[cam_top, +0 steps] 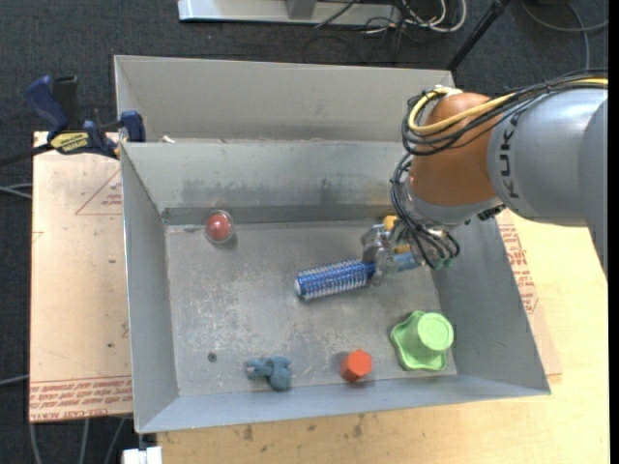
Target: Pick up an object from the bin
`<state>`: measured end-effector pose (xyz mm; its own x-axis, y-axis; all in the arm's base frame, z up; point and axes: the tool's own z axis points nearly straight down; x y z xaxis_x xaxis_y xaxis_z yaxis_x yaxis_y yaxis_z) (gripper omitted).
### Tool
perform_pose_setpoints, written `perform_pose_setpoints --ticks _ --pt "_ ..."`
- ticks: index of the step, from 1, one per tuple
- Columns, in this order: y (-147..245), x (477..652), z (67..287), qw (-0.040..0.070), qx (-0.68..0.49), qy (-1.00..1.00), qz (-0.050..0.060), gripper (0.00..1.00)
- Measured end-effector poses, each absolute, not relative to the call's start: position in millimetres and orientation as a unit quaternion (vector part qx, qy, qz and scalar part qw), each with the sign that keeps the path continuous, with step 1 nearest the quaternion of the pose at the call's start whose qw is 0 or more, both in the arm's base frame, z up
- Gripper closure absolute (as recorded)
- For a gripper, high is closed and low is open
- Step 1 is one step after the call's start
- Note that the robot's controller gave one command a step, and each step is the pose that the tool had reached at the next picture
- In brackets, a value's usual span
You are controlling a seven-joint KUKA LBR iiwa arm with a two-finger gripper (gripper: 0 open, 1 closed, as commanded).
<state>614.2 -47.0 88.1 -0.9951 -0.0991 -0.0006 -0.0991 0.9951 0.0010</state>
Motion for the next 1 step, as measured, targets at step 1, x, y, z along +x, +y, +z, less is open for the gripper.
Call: perform_pose_setpoints --ticks 1 --pt "-50.7 618.8 209.6 0.006 -0.035 0.999 0.0 1.0"
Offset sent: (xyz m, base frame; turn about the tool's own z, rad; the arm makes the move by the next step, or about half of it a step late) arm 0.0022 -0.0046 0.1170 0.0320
